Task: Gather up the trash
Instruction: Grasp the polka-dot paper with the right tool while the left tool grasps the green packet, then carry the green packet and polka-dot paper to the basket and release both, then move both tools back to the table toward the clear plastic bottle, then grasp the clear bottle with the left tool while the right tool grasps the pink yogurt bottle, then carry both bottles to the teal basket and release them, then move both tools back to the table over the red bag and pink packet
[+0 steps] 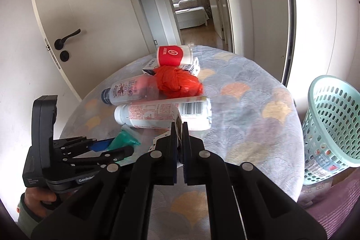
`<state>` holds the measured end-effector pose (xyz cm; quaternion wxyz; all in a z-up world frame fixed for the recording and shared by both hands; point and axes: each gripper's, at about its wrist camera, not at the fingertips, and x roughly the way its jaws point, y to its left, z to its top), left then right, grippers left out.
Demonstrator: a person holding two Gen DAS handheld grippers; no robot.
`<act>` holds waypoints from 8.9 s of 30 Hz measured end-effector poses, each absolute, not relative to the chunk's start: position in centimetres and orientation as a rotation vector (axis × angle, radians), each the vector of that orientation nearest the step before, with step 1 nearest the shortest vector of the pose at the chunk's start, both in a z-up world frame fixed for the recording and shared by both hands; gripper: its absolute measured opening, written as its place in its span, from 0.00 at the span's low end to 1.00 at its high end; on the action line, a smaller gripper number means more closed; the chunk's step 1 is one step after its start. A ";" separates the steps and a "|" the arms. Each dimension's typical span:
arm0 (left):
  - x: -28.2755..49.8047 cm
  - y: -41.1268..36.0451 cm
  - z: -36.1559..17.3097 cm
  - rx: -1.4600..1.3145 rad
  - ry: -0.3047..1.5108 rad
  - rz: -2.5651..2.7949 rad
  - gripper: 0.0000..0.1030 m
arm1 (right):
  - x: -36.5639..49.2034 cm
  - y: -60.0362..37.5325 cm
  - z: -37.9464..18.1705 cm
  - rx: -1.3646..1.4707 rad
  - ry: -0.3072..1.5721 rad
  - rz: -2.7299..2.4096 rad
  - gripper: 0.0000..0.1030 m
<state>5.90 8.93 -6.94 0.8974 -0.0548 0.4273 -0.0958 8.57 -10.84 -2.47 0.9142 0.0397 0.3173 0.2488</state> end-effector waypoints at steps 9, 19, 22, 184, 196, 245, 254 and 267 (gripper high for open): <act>4.0 6.7 -2.2 -0.119 0.767 -0.310 0.37 | 8.3 -14.6 -0.7 0.122 0.581 0.444 0.02; 10.1 -4.1 3.7 -0.021 0.655 -0.488 0.37 | 10.1 -23.1 2.2 0.148 0.487 0.158 0.02; 12.7 -8.2 4.4 -0.017 0.646 -0.563 0.37 | 11.7 -26.4 2.0 0.179 0.492 0.050 0.02; 10.0 5.2 -2.0 -0.044 0.804 -0.405 0.45 | 11.0 -16.8 -5.4 0.163 0.851 0.455 0.45; 13.6 -3.5 1.4 -0.019 0.757 -0.534 0.45 | 11.4 -26.3 -0.9 0.285 0.689 0.279 0.45; 17.1 -9.6 1.7 -0.156 0.696 -0.584 0.71 | 15.7 -32.8 -3.0 0.380 0.682 0.007 0.54; 13.9 1.2 2.8 -0.192 0.634 -0.384 0.71 | 15.7 -22.2 0.0 0.229 0.650 0.232 0.54; 17.5 15.5 -2.0 -0.231 0.801 -0.057 0.69 | 19.1 -5.6 -1.1 -0.027 0.708 0.481 0.57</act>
